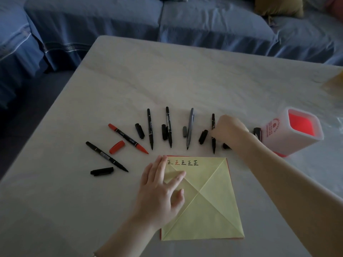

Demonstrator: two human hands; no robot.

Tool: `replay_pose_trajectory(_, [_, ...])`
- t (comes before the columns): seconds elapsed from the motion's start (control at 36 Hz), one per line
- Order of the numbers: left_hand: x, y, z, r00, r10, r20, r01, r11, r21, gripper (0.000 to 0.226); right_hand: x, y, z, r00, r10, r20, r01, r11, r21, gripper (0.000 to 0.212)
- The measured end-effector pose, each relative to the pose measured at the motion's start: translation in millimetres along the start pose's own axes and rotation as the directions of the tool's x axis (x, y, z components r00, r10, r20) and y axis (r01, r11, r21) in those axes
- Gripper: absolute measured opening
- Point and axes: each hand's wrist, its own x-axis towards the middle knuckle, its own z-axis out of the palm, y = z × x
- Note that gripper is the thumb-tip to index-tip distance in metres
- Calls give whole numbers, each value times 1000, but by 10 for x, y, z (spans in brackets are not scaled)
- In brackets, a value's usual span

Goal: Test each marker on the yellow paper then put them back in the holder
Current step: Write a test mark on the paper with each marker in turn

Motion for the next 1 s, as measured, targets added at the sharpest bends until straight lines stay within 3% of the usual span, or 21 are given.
replay_pose_trajectory(0.19, [-7, 7, -17, 1000, -5, 1, 5, 1000, -1, 42, 2, -36, 76, 995, 18, 94, -21, 999, 26, 28])
replay_pose_trajectory(0.28, [-7, 7, -3, 1000, 0, -10, 0, 1000, 12, 43, -27, -14, 9, 993, 3, 118, -22, 987, 158, 31])
replay_pose_trajectory(0.36, [-6, 6, 12, 1000, 3, -14, -3, 1000, 12, 43, -136, 45, -136, 999, -28, 31, 17, 946, 324, 28])
replay_pose_trajectory(0.5, [-6, 0, 23, 1000, 4, -16, -4, 1000, -4, 43, -525, 240, -142, 956, -100, -276, 251, 765, 593, 14])
replay_pose_trajectory(0.58, [-22, 7, 26, 1000, 7, -24, -7, 1000, 15, 43, -716, 360, 66, 895, -64, -442, 367, 668, 647, 27])
replay_pose_trajectory(0.64, [-30, 12, 28, 999, 13, -36, -14, 1000, -6, 42, -786, 407, 233, 898, -69, -434, 378, 622, 685, 24])
replay_pose_trajectory(0.75, [-27, 1, 37, 998, 23, -55, -25, 999, -38, 42, -874, 385, 508, 936, -62, -347, 338, 435, 835, 16])
replay_pose_trajectory(0.83, [-22, -2, 25, 1000, 8, -30, -9, 1000, -19, 44, -860, 331, 665, 942, 30, -333, 299, 368, 880, 26])
replay_pose_trajectory(0.89, [-17, 3, 15, 1000, -10, -15, 10, 1000, -8, 44, -821, 297, 738, 932, 93, -352, 294, 378, 878, 33])
replay_pose_trajectory(1.0, [-13, -3, 27, 1000, -18, -13, 18, 999, -35, 42, -750, 256, 830, 896, 152, -416, 284, 525, 803, 34])
